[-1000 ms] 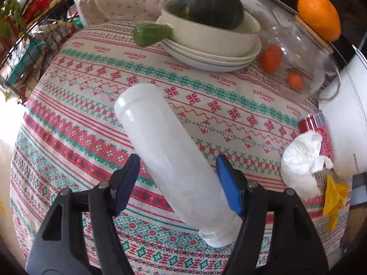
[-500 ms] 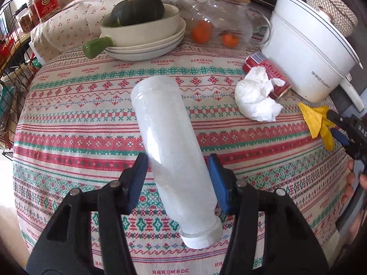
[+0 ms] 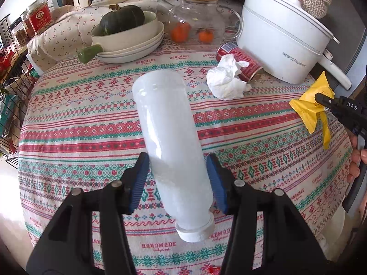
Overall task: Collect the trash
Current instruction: 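Grasp the yellow wrapper with the right tool while the left tool grasps the white bottle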
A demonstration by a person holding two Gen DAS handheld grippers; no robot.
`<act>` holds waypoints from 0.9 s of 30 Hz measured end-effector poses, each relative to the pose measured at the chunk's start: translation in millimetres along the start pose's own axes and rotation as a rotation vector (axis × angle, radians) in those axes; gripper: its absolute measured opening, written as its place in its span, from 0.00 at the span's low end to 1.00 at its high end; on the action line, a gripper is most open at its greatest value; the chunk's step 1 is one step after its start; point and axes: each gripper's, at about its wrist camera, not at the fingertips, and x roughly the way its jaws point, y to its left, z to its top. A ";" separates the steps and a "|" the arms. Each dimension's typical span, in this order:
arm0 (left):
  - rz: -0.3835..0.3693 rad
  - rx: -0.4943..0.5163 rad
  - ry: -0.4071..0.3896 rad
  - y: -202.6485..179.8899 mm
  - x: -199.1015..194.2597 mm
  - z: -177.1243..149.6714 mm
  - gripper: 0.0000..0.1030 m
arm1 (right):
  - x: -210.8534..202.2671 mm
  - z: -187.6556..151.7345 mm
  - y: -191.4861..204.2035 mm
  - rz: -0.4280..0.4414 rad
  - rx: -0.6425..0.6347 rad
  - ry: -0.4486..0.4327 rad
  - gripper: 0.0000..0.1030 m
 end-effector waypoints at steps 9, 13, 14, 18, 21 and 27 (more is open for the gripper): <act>-0.037 0.046 -0.052 -36.2 -62.0 -25.1 0.50 | -91.3 -19.2 6.3 -0.042 -0.148 -0.033 0.09; -0.066 0.069 -0.077 -52.2 -87.6 -36.3 0.49 | -129.8 -32.5 4.2 -0.058 -0.193 -0.049 0.09; -0.075 0.075 -0.084 -55.3 -91.3 -38.0 0.49 | -137.0 -35.6 4.2 -0.064 -0.203 -0.052 0.09; -0.114 0.094 -0.109 -69.5 -111.2 -49.0 0.49 | -170.8 -50.0 -0.3 -0.076 -0.223 -0.066 0.09; -0.145 0.105 -0.127 -81.4 -124.5 -59.8 0.49 | -192.8 -60.2 -5.9 -0.084 -0.227 -0.067 0.09; -0.211 0.128 -0.143 -101.5 -143.1 -80.4 0.48 | -222.9 -79.0 -17.0 -0.126 -0.237 -0.056 0.09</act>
